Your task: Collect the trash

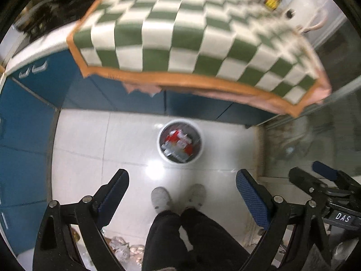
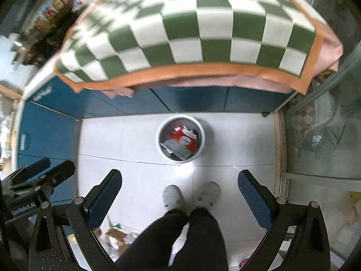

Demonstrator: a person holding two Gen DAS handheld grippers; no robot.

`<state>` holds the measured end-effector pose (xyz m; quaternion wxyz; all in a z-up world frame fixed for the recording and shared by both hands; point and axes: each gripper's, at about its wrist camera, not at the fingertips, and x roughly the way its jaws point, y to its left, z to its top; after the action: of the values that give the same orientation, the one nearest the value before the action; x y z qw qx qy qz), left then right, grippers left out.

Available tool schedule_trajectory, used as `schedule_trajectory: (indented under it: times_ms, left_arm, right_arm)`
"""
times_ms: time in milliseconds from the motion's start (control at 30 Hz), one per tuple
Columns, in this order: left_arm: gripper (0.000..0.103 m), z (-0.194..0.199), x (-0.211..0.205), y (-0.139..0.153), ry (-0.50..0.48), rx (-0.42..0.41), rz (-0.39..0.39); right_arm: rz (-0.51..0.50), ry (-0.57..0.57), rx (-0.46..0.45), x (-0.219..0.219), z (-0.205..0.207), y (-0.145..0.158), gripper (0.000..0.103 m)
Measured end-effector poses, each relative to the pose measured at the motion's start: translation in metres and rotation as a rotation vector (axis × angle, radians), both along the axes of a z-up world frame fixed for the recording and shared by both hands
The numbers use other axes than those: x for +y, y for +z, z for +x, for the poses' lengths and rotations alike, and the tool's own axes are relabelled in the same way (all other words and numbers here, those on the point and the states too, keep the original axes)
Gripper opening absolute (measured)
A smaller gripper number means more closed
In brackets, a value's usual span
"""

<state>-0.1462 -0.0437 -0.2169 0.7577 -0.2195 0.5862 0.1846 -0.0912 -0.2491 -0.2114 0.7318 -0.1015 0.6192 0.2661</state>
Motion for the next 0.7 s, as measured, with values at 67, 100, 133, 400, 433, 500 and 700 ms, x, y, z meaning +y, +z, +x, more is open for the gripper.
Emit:
schedule_trajectory:
  times_ms: [67, 100, 133, 400, 433, 500, 700]
  left_arm:
    - [0.097, -0.005, -0.001, 0.032, -0.018, -0.044, -0.013]
    - [0.097, -0.007, -0.003, 0.044, -0.024, -0.059, -0.016]
    - [0.097, -0.01, -0.003, 0.058, -0.032, -0.078, -0.02]
    - [0.097, -0.035, 0.002, 0.138, -0.037, -0.215, -0.114]
    - [0.097, -0.037, 0.002, 0.143, -0.037, -0.227, -0.125]
    - [0.097, -0.042, -0.001, 0.155, -0.044, -0.247, -0.153]
    - [0.103, -0.055, -0.002, 0.173, -0.051, -0.273, -0.215]
  right_arm:
    - [0.036, 0.006, -0.005, -0.004, -0.008, 0.034, 0.103]
    - [0.059, 0.017, -0.01, -0.004, -0.014, 0.054, 0.103]
    - [0.069, 0.024, -0.019, -0.003, -0.019, 0.068, 0.103]
    - [0.167, 0.067, -0.044, -0.003, -0.044, 0.158, 0.103]
    - [0.179, 0.072, -0.034, -0.003, -0.046, 0.165, 0.103]
    - [0.197, 0.082, -0.014, -0.002, -0.052, 0.174, 0.103]
    - [0.216, 0.108, 0.022, -0.001, -0.067, 0.194, 0.103]
